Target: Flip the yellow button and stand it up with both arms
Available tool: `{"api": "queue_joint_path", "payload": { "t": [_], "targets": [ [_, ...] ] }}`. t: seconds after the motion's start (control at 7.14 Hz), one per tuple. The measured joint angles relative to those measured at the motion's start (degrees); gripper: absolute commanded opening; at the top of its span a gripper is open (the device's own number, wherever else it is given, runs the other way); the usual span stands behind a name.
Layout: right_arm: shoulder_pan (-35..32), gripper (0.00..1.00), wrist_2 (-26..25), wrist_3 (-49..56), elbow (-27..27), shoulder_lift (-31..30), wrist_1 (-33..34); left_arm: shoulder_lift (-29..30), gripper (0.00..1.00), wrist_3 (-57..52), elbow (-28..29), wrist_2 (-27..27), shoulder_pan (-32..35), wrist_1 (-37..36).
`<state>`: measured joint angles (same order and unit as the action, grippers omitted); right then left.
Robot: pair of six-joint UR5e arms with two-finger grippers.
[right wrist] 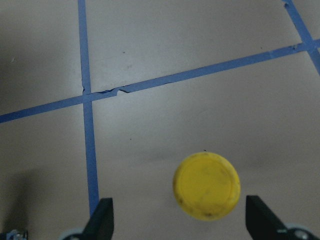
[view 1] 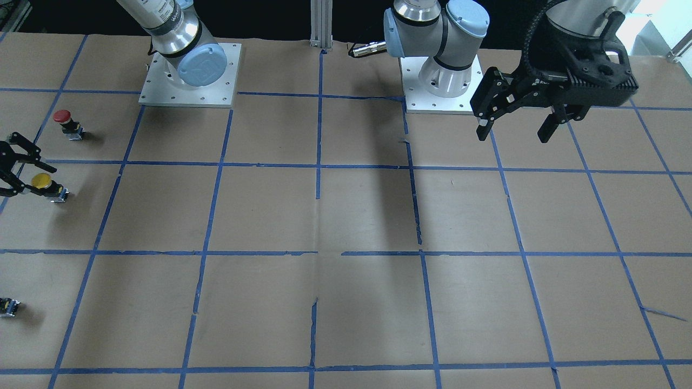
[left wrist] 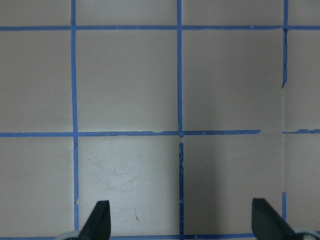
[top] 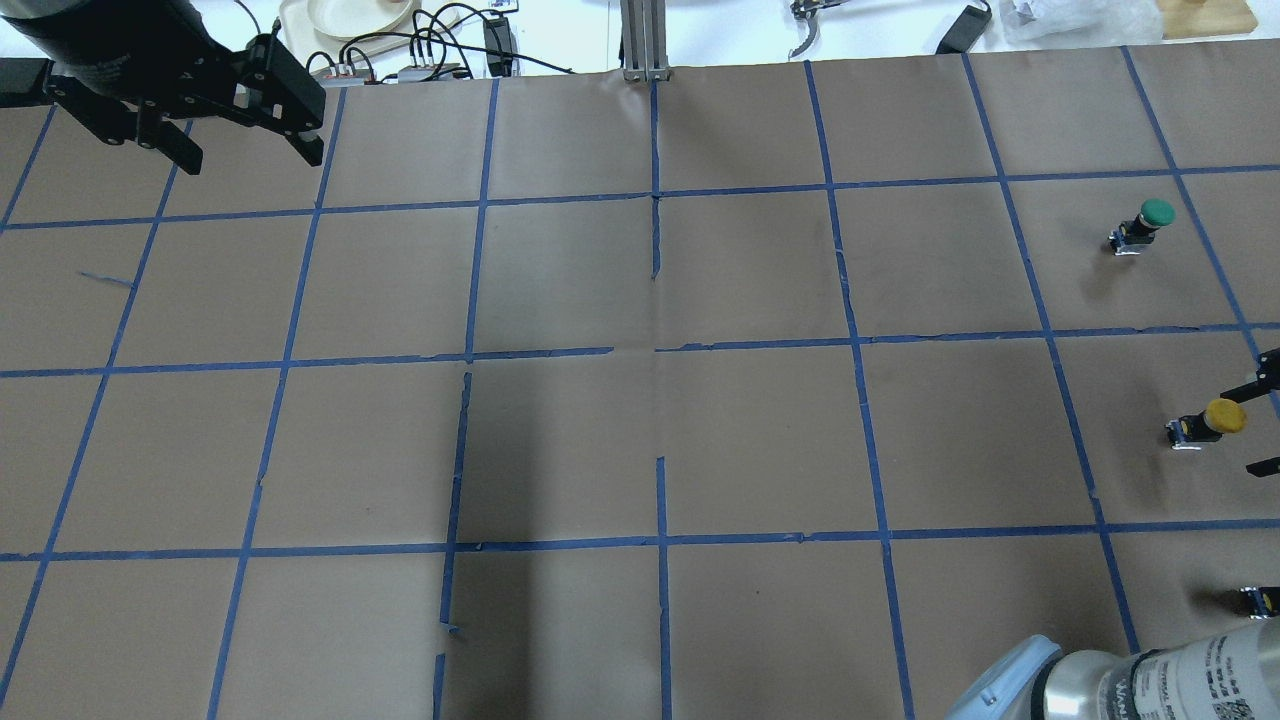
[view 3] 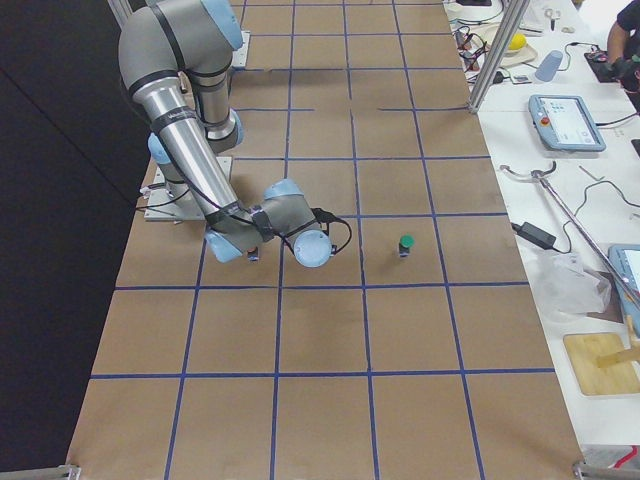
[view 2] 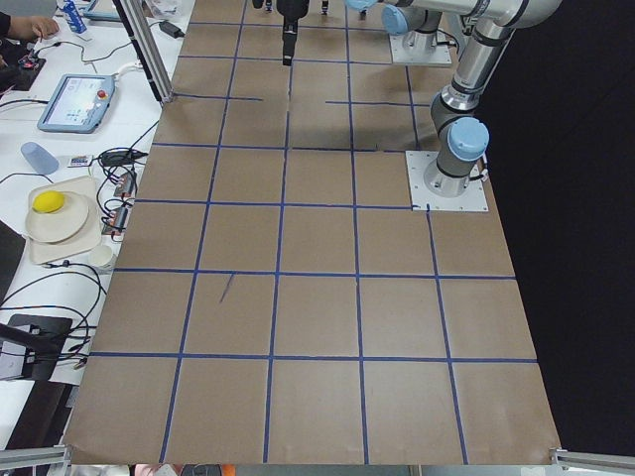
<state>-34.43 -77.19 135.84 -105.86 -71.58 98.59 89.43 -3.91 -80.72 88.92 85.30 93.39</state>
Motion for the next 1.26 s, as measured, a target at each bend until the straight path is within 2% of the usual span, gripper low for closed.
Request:
{"api": "queue_joint_path", "payload": {
  "t": [0.28,0.56,0.98,1.26],
  "targets": [
    [-3.87,1.00,-2.62,-8.17,2.54,-4.26,-0.54,0.44,1.00,0.09,0.07,1.38,-0.10,1.60],
    [-9.46,0.99,-4.33,-19.89,3.27,-11.54,-2.24,-0.18,1.00,-0.05,-0.59,1.87,-0.15,1.82],
    [-23.81,0.99,-5.35,-47.43,3.67,-21.97,-4.85,-0.30,1.00,-0.01,-1.22,1.59,-0.14,1.91],
    [-34.21,1.00,-4.98,-67.62,6.77,-23.67,-7.11,-0.90,1.00,-0.16,-0.62,1.48,0.13,3.69]
  ]
}}
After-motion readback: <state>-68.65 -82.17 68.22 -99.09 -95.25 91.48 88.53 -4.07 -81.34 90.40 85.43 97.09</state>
